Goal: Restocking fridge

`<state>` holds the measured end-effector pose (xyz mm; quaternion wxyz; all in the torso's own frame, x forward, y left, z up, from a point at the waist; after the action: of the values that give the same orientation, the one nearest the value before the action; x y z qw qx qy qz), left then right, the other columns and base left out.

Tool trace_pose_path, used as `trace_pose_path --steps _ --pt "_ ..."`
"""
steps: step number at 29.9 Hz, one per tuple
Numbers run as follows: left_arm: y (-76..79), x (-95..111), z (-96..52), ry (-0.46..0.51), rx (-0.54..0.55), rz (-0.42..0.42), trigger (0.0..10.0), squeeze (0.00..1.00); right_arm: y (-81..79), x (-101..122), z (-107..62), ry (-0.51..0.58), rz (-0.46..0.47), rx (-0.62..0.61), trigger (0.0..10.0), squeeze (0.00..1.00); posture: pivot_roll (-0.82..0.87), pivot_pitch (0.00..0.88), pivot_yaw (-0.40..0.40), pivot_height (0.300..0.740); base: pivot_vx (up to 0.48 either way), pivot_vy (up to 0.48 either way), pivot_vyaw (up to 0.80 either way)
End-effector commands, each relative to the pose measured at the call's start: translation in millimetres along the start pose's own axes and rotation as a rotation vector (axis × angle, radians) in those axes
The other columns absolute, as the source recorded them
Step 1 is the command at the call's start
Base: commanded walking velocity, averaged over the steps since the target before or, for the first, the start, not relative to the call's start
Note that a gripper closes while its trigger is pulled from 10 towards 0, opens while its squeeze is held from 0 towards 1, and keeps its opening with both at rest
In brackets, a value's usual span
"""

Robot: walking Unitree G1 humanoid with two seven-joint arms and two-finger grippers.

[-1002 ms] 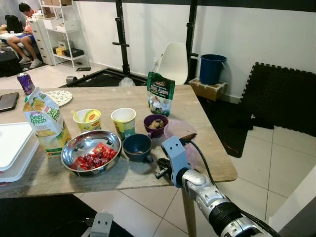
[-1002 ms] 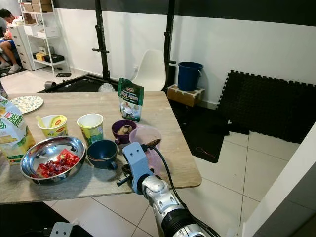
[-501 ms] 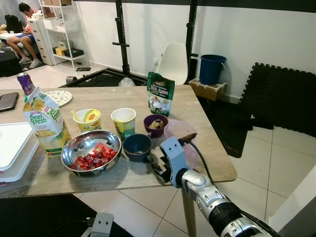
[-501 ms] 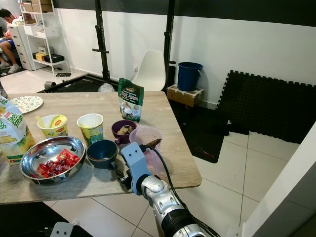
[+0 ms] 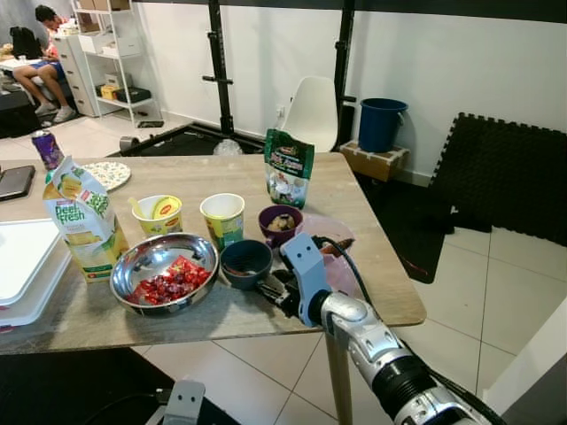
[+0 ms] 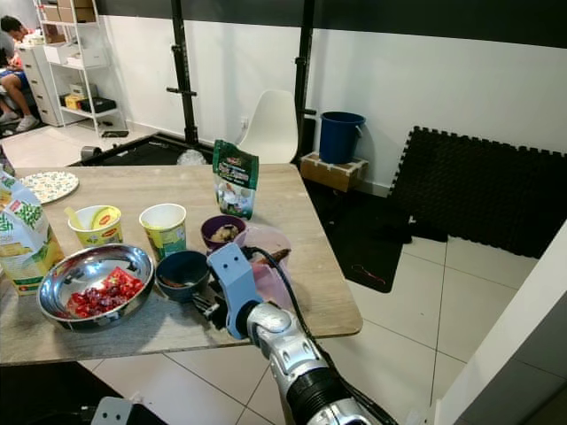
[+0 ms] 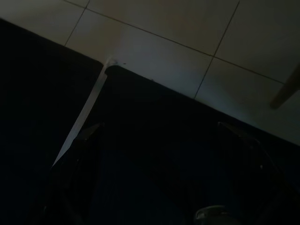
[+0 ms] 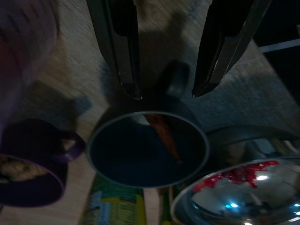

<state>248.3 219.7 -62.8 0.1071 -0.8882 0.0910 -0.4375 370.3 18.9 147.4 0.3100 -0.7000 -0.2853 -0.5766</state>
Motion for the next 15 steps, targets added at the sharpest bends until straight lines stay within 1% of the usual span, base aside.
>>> trace_pose_path --steps 1,2,4,5,7,8,9,10,11,15 --pt "0.8 -7.6 -2.0 -0.022 -0.009 0.01 10.0 0.0 -22.9 4.7 10.1 0.01 0.015 0.074 10.0 0.0 -0.03 0.087 -0.028 0.74 0.0 0.0 0.0" --pt "1.1 -8.2 -2.5 -0.022 -0.009 0.009 10.0 0.0 -22.8 -2.6 7.6 -0.015 0.012 0.079 10.0 0.31 -0.03 0.087 -0.028 0.74 0.0 0.0 0.0" --pt "0.9 -8.2 -2.5 -0.022 -0.009 0.009 10.0 0.0 -22.6 -4.3 7.0 -0.021 0.011 0.079 10.0 0.31 -0.03 0.089 -0.026 0.74 0.0 0.0 0.0" --pt "1.0 -8.3 -2.5 -0.023 -0.009 0.008 10.0 0.0 -22.6 -5.5 6.0 -0.024 0.019 0.08 10.0 0.81 -0.03 0.089 -0.026 0.74 0.0 0.0 0.0" --pt "1.0 -8.3 -2.5 -0.023 -0.009 0.008 10.0 0.0 -22.6 -5.5 6.0 -0.024 0.019 0.08 10.0 0.81 -0.03 0.089 -0.026 0.74 0.0 0.0 0.0" --pt "1.3 -8.5 -2.5 -0.024 -0.01 0.009 10.0 0.0 -22.9 -5.5 5.0 -0.023 0.023 0.08 10.0 1.0 -0.03 0.089 -0.026 0.74 0.0 0.0 0.0" --pt "1.3 -8.5 -2.5 -0.024 -0.01 0.009 10.0 0.0 -22.9 -5.5 5.0 -0.023 0.023 0.08 10.0 1.0 -0.03 0.089 -0.026 0.74 0.0 0.0 0.0" --pt "1.4 -8.4 -2.3 -0.024 -0.011 0.01 10.0 0.0 -23.5 -4.7 4.7 -0.018 0.024 0.078 10.0 0.77 -0.03 0.09 -0.022 0.74 0.0 0.0 0.0" --pt "1.7 -7.6 -2.0 -0.023 -0.013 0.011 10.0 0.0 -24.2 -3.6 4.9 -0.014 0.023 0.07 10.0 0.0 -0.03 0.091 -0.019 0.74 0.0 0.0 0.0" --pt "1.9 -6.3 -1.5 -0.021 -0.014 0.013 10.0 0.0 -24.8 -2.1 6.4 -0.006 0.023 0.051 10.0 0.0 -0.03 0.092 -0.017 0.74 0.0 0.0 0.0"
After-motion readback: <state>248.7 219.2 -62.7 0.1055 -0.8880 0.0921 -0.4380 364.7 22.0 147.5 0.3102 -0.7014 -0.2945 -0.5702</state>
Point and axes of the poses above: a point about 5 cm out from each wrist's last joint towards the gripper, its own z axis pointing out of the wrist towards the gripper, its own x axis along the axis of the wrist's last joint, y = z × x, the point moved 3 cm from there along z, pointing out of the wrist towards the gripper, and after that the axes turned 8 degrees about z, right-handed, at the moved point
